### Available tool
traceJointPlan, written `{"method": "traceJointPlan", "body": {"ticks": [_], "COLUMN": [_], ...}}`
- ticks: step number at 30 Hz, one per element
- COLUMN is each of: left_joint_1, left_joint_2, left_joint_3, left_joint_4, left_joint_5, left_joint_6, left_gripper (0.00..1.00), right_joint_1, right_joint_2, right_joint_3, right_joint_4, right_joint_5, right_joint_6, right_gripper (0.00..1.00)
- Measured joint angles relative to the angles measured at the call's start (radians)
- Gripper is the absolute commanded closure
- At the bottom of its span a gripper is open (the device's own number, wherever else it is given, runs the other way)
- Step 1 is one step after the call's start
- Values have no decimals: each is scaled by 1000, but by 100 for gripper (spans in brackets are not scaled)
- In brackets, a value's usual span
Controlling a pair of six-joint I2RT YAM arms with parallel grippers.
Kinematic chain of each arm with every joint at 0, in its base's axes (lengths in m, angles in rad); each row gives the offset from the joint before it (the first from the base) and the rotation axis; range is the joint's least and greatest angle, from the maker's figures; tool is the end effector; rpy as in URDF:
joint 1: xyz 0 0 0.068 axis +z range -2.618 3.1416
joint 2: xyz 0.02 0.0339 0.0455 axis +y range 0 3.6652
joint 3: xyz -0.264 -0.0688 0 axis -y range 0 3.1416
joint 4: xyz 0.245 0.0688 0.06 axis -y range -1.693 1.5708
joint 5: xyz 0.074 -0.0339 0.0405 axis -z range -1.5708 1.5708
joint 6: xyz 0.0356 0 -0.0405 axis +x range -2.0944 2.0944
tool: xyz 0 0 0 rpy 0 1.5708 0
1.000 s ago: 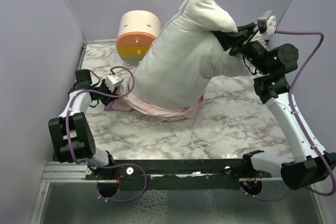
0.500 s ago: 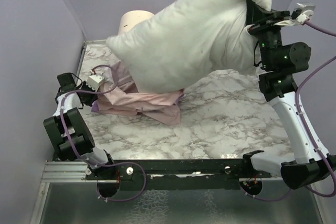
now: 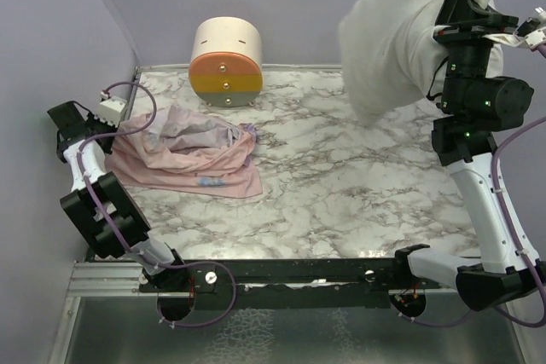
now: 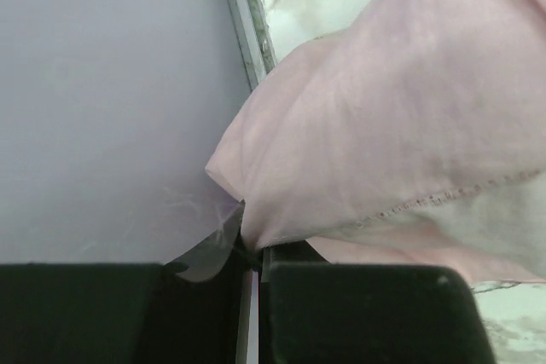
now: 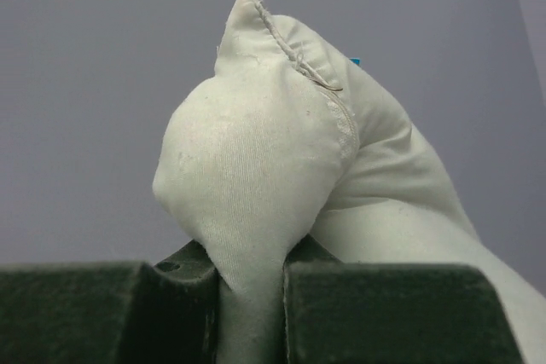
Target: Remove the pillowcase from the pillow
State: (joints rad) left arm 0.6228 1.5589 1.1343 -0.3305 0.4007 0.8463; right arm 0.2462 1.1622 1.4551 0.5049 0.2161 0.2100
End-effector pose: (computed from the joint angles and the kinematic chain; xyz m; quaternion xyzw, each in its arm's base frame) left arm 0.2864 0.1886 0.2580 0.1788 0.8852 0.1249 0.4109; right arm 0.2039 0.0434 0.5618 0.0931 0.3765 0.1686 0.9062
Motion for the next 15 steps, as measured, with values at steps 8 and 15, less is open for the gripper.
{"method": "traceJointPlan", "body": {"ticks": [8,15], "left_joint_1": [-169,-552], "left_joint_2": [-67,-169], "left_joint_3": [72,130], "left_joint_4": [-93,-214], "left_joint_5": [42,111], "left_joint_6": [-117,-229], "left_gripper": [100,91], "right_joint_1": [-14,-15], "right_joint_2": [13,52], "right_joint_3": [38,147], "right_joint_4": [-114,-246], "right_joint_5": [-48,-196], "right_joint_6": [23,140], "right_gripper": [99,99]}}
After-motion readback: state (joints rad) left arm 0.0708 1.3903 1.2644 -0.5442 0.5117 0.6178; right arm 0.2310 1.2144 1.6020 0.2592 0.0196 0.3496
